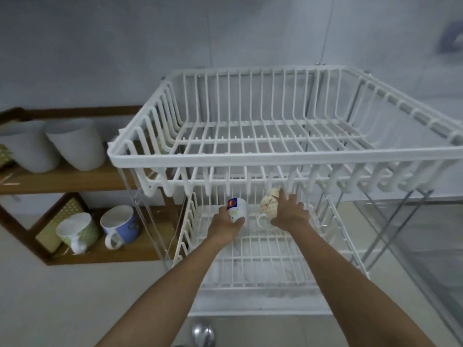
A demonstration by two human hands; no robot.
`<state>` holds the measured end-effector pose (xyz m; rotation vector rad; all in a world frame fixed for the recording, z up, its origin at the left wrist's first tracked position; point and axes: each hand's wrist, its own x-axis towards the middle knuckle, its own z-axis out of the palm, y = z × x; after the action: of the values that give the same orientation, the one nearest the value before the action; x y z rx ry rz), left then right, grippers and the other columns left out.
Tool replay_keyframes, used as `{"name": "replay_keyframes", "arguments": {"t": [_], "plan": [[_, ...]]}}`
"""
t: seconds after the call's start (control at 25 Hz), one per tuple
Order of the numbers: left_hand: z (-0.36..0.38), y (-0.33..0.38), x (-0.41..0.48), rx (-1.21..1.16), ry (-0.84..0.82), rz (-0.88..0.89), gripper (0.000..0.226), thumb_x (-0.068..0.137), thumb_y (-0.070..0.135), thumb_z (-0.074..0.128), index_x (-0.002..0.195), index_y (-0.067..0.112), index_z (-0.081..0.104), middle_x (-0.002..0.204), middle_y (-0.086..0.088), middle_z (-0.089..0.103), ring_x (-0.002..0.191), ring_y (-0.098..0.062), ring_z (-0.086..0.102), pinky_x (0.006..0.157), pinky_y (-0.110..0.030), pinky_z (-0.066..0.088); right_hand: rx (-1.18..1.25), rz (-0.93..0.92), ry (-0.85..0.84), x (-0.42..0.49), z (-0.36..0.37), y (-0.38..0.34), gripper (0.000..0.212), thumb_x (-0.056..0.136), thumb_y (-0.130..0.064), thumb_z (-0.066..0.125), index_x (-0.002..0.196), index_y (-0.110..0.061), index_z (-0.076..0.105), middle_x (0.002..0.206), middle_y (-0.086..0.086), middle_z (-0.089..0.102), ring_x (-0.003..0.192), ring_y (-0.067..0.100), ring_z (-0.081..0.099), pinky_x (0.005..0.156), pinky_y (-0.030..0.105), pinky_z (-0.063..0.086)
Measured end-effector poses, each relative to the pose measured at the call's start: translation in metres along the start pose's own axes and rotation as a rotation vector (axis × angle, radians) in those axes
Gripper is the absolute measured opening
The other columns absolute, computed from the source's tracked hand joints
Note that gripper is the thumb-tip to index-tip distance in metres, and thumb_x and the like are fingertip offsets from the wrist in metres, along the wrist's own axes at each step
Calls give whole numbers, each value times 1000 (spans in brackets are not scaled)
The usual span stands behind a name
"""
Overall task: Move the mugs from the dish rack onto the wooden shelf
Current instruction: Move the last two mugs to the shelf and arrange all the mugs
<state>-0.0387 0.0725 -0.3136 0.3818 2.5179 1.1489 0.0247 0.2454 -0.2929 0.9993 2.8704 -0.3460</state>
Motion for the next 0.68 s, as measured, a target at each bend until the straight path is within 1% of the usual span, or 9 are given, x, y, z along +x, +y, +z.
{"name": "replay_keyframes", "arguments": {"t": [0.12, 0.2, 0.24, 0.32, 0.4, 0.48, 0.6, 0.64, 0.68], "plan": [[10, -1, 11, -74, 18, -55, 76, 79, 44, 70, 137, 13, 32, 122, -10, 57, 98, -24, 60, 80, -32, 51, 22, 25, 37, 10, 10, 2, 94, 69, -44, 78, 142, -20, 23, 144, 14, 33, 124, 37, 43, 89, 44, 47], [15, -1, 14, -69, 12, -79, 85, 76, 46, 73, 139, 13, 27, 124, -9, 55, 101, -25, 58, 77, -29, 48, 31, 17, 78, 11, 14, 3, 101, 68, -43, 80, 144, -21, 18, 146, 13, 32, 125, 36, 42, 89, 44, 48], [16, -2, 15, -44, 14, -80, 86, 75, 45, 73, 140, 14, 27, 125, -9, 55, 104, -27, 58, 79, -30, 49, 39, 5, 93, 11, 15, 4, 102, 67, -42, 81, 144, -22, 17, 145, 12, 34, 124, 36, 43, 87, 43, 48], [16, -3, 12, -29, 29, -71, 81, 76, 40, 72, 139, 16, 28, 123, -9, 56, 103, -28, 58, 85, -35, 52, 106, 2, 113, 9, 15, 8, 95, 64, -41, 82, 138, -22, 26, 136, 11, 44, 117, 35, 48, 81, 41, 49], [12, -3, 1, -145, 48, -73, 78, 75, 35, 73, 138, 20, 30, 118, -6, 57, 97, -25, 58, 84, -37, 55, 232, 28, 123, 6, 14, 14, 92, 59, -43, 83, 132, -20, 33, 128, 11, 49, 111, 35, 54, 79, 41, 49], [3, 1, -18, -260, 26, -55, 78, 71, 33, 74, 136, 26, 32, 107, 3, 58, 92, -19, 61, 80, -36, 57, 420, 16, 152, -2, 15, 19, 99, 54, -42, 85, 134, -20, 32, 126, 10, 50, 110, 34, 56, 79, 40, 51], [-16, 4, -60, -296, -73, 100, 76, 60, 31, 78, 125, 32, 39, 99, 6, 62, 88, -11, 64, 77, -36, 60, 922, -80, 231, -30, 18, 23, 98, 47, -39, 88, 128, -29, 35, 116, 0, 58, 101, 21, 60, 66, 26, 49], [-24, 3, -77, -317, -113, 147, 74, 57, 30, 79, 120, 37, 41, 99, 6, 62, 87, -9, 64, 72, -34, 60, 1090, -100, 224, -43, 17, 24, 97, 45, -38, 88, 126, -32, 35, 115, -2, 59, 99, 16, 61, 65, 22, 48], [-33, 1, -96, -339, -166, 184, 72, 56, 30, 81, 115, 43, 42, 98, 8, 62, 85, -7, 64, 64, -29, 59, 1220, -121, 196, -56, 16, 25, 96, 44, -38, 88, 125, -33, 37, 117, -2, 59, 99, 13, 61, 66, 21, 50]]}}
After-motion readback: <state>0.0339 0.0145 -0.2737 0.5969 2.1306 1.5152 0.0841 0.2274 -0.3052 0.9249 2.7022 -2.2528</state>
